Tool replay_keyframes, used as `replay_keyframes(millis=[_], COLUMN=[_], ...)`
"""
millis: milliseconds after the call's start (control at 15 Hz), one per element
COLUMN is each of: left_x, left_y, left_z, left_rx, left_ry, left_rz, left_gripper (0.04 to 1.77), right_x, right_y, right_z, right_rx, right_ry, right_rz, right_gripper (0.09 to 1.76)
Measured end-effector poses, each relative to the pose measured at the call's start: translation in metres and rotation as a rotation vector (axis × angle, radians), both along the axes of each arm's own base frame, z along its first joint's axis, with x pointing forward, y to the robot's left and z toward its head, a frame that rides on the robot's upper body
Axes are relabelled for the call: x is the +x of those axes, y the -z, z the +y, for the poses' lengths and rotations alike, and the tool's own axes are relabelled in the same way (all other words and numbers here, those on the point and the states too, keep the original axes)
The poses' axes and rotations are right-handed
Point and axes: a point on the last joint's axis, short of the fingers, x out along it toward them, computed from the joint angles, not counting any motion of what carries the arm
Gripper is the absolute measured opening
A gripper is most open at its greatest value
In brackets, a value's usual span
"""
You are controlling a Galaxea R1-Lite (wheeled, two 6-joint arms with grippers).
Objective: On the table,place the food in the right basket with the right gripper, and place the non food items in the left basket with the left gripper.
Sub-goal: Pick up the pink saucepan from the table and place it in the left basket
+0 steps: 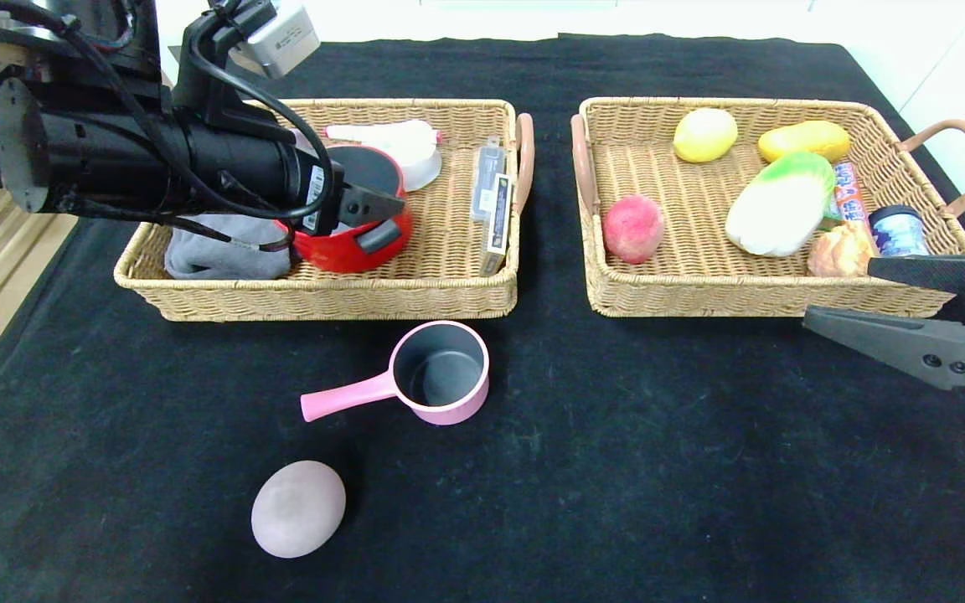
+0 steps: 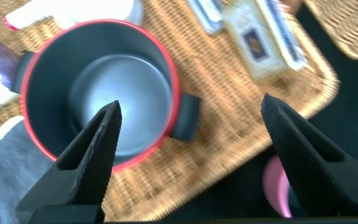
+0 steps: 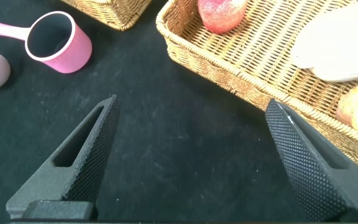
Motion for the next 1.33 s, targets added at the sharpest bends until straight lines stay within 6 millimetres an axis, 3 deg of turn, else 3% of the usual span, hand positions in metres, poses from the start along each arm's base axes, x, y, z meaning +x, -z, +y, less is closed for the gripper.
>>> replay_keyframes(millis=[667, 1333], left_x=[-0.071, -0.073], left_y=[0.001, 0.037], left_z=[-0.018, -0.045], left_rx=[0.104, 0.160], left_ry=[0.166, 0.255], left_rz=[0.218, 0.342], left_gripper=[1.69, 1.71], right_x=[0.001, 0.002], right_y=[0.000, -0.001], right_z=[0.000, 0.000], right_rx=[0.000, 0.001], right_ry=[0.001, 0.003], right_rz=[0.001, 0.002], right_gripper=[1.71, 1.71])
